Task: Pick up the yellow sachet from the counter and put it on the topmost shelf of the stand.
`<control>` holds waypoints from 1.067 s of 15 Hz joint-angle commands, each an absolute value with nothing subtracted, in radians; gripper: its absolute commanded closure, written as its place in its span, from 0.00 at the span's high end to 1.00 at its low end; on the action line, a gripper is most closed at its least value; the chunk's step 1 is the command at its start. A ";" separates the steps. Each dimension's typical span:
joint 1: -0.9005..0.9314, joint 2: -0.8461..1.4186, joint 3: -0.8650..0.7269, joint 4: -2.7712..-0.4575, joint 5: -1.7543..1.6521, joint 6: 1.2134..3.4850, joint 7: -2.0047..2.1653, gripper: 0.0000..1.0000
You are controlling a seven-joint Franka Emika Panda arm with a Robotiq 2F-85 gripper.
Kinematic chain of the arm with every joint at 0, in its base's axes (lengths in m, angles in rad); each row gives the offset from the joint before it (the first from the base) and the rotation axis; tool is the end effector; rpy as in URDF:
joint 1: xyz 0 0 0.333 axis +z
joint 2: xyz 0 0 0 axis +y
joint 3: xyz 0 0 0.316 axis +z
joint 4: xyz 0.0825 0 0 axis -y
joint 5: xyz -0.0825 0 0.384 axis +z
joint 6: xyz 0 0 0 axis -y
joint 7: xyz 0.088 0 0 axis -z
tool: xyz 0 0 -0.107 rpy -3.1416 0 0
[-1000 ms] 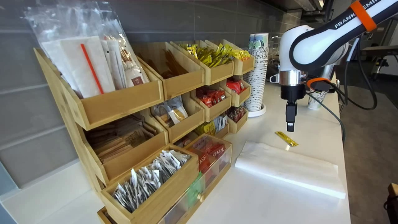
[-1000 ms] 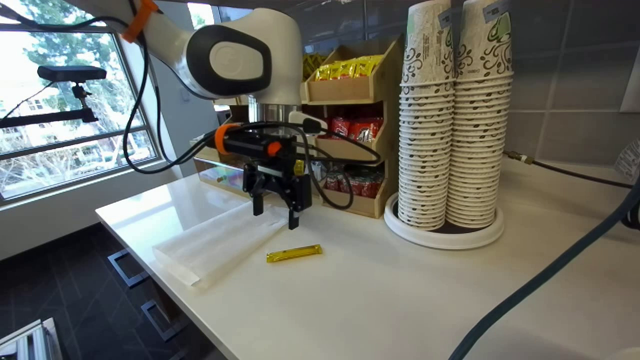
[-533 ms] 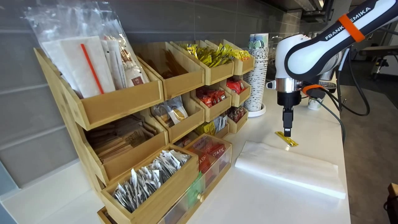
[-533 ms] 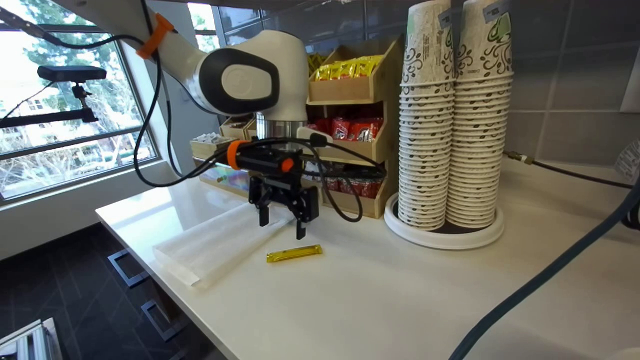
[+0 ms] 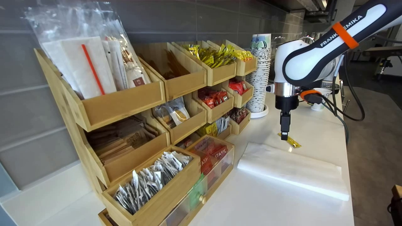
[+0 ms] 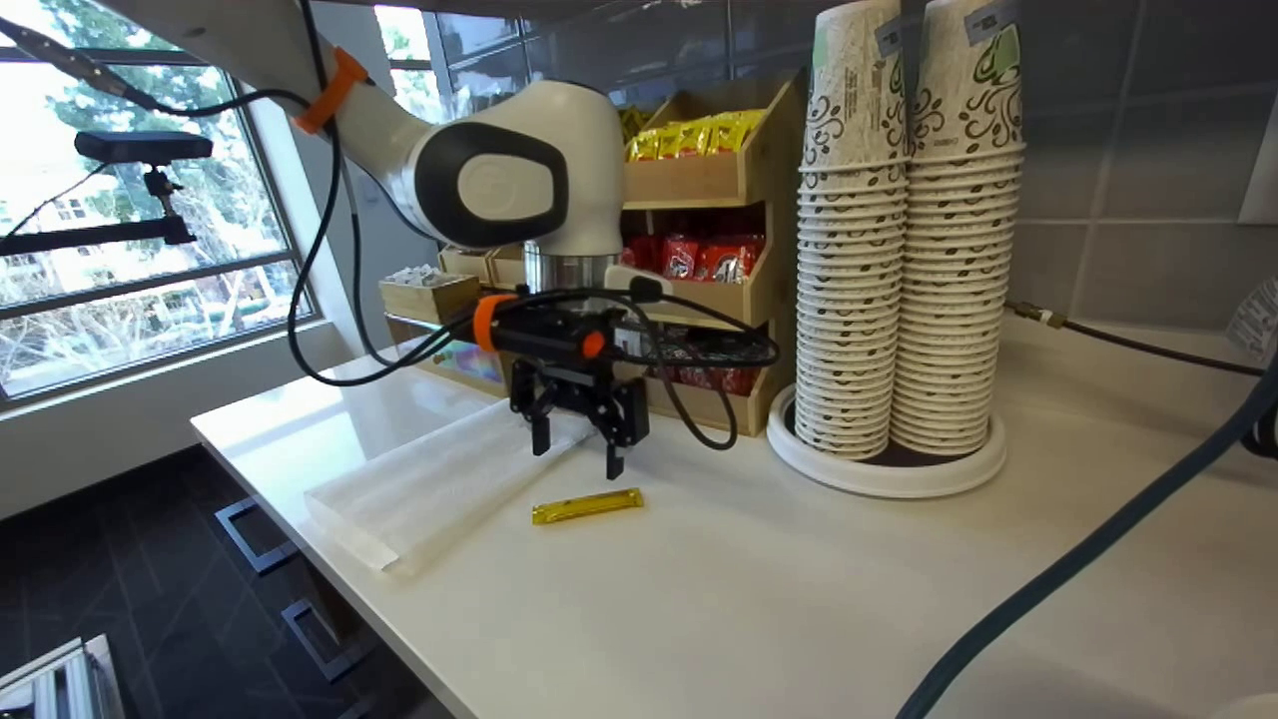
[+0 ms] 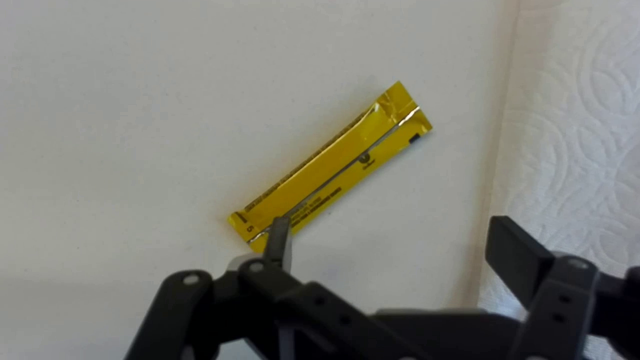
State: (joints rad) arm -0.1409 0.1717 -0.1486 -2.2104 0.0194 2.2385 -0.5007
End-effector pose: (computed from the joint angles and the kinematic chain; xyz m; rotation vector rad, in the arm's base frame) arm 0.5094 -0.1511 0.2911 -3.0751 -0.3062 0.2088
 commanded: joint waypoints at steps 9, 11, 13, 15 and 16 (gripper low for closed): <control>-0.159 0.174 -0.125 -2.208 0.041 2.214 -0.481 1.00; -0.158 0.174 -0.124 -2.208 0.044 2.209 -0.481 1.00; -0.159 0.174 -0.123 -2.208 0.044 2.208 -0.481 1.00; -0.159 0.174 -0.124 -2.208 0.044 2.208 -0.481 1.00; -0.159 0.174 -0.124 -2.208 0.044 2.208 -0.481 1.00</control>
State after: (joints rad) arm -0.1443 0.1745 -0.1385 -2.2093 0.0479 2.2104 -0.4837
